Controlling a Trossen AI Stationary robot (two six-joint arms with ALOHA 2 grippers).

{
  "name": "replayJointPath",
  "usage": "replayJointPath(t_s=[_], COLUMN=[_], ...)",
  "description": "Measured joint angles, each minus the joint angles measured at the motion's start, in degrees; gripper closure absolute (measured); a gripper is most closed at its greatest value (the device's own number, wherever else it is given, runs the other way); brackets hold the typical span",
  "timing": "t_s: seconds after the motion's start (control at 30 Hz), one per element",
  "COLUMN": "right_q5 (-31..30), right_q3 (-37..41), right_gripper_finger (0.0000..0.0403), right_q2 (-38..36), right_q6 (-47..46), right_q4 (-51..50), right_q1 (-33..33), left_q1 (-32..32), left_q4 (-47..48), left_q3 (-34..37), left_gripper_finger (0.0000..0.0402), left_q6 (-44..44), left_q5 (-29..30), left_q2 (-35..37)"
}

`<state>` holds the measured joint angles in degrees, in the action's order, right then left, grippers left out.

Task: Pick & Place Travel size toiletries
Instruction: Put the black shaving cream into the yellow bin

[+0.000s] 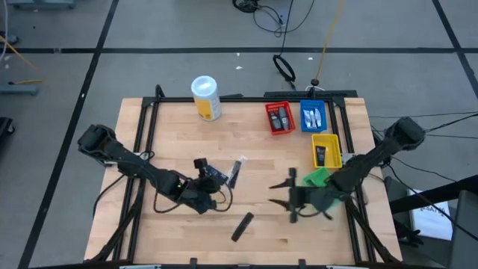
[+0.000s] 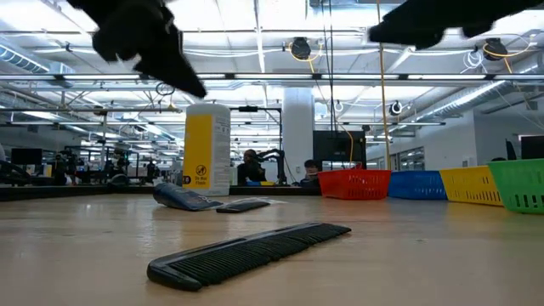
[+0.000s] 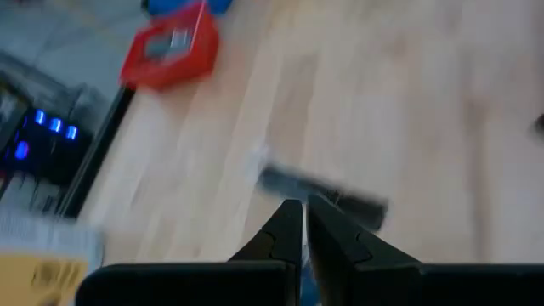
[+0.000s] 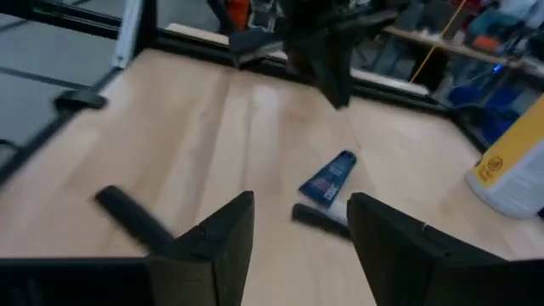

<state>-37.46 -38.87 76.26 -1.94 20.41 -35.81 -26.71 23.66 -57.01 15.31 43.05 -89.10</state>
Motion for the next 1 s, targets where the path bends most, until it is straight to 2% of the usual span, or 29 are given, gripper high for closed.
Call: replayJointPath(t_s=[0.1, 0.2, 0.27, 0.47, 0.6, 0.73, 0.83, 1.0], right_q5=[0.6, 3.2, 6.0, 16.5, 16.8, 16.8, 16.8, 16.8], right_q3=[0.0, 0.0, 0.0, 0.0, 0.0, 0.0, 0.0, 0.0], right_gripper_finger=[0.0222, 0.0221, 0.0221, 0.0227, 0.0227, 0.0230, 0.0231, 0.0232], right_q2=[6.2, 10.8, 13.2, 18.5, 20.4, 20.5, 20.2, 20.2], right_q6=[2.7, 0.7, -2.3, -10.2, -11.1, -11.0, -10.9, -10.9], right_q4=[6.6, 8.0, 7.5, 7.5, 8.0, 8.1, 8.1, 8.0], right_q1=[2.6, 4.7, 5.7, 5.9, 5.3, 5.3, 5.4, 5.3], left_q1=[2.2, 5.2, 7.3, 14.0, 19.0, 22.9, 23.9, 23.9], left_q4=[5.2, 9.2, 9.2, 3.9, -0.7, -2.6, -6.5, -15.3], left_q3=[0.0, 0.1, 0.7, 5.0, 9.8, 13.0, 15.5, 19.1], left_gripper_finger=[0.0380, 0.0369, 0.0347, 0.0233, 0.0145, 0.0088, 0.0085, 0.0133], left_q6=[3.6, 3.0, -0.4, -15.2, -24.6, -24.4, -24.5, -25.1], left_q5=[-1.5, -9.6, -14.4, -20.0, -29.2, -35.4, -37.8, -41.0], left_q2=[0.0, 0.0, 0.0, 0.0, 0.0, -0.1, -0.1, -0.1])
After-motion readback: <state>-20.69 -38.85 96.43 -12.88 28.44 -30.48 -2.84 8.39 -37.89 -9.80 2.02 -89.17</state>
